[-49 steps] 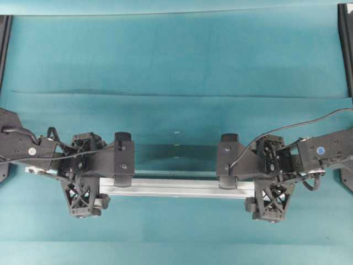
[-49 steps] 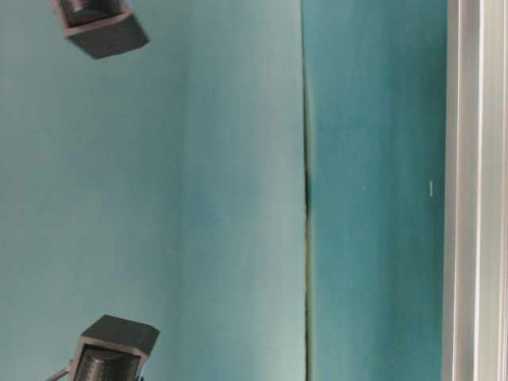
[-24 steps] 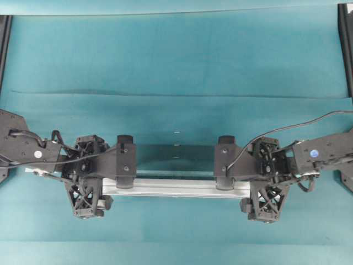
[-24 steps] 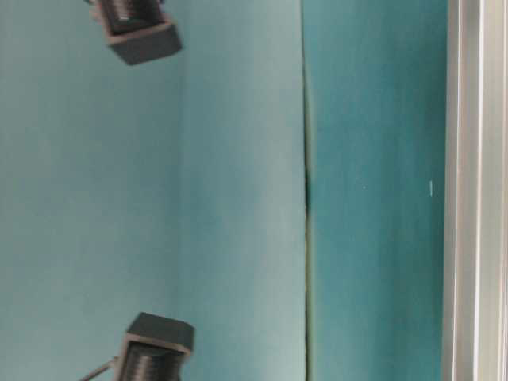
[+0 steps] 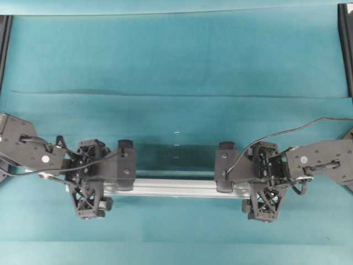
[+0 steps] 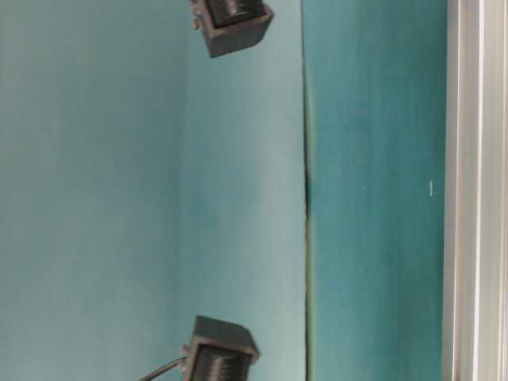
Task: Lift the metal rail with both hands and move it towards you.
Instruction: 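Lift the rail with both grippers off the table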
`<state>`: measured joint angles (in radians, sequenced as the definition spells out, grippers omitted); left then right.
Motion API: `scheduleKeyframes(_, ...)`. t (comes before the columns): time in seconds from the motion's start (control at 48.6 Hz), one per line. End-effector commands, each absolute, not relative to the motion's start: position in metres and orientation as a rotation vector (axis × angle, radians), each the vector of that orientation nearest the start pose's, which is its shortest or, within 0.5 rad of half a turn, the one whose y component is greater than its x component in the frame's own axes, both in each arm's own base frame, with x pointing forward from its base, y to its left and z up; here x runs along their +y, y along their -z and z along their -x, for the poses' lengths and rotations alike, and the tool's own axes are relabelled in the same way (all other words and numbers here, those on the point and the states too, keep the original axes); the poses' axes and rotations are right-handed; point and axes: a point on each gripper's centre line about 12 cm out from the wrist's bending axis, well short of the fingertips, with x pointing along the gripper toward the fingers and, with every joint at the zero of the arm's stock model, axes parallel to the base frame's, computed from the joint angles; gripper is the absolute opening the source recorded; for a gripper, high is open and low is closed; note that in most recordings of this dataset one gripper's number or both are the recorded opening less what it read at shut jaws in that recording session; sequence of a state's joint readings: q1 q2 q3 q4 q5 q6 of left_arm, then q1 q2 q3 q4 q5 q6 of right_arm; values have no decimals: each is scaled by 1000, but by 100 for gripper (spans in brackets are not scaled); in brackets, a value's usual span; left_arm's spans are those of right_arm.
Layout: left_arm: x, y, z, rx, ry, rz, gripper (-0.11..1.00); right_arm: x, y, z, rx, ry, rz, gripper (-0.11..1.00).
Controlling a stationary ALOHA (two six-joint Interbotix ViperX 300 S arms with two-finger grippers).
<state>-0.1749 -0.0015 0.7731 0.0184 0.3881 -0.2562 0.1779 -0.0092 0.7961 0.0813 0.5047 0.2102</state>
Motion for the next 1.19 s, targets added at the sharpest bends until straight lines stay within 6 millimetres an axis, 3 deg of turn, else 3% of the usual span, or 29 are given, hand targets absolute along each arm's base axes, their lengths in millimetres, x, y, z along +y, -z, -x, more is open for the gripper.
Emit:
scheduleKeyframes(0.0,-57,-110,-319,1152,14,106,97,58,-100,-298,1296,-3,-153,100)
scheduleKeyframes(0.618,-57,-111,-324,1130,10,122,93,59,-98,-299,1298,-3,-155,98)
scheduleKeyframes(0.7,-58,-112,-326,1124,11,122,84,59,-98,-301,1295,-4,-154,89)
scheduleKeyframes(0.885,-58,-117,-331,1113,-1,145,32,61,-99,-301,1321,-4,-164,42)
scheduleKeyframes(1.174,-58,-116,-329,1118,-6,152,31,62,-99,-302,1320,-3,-171,41)
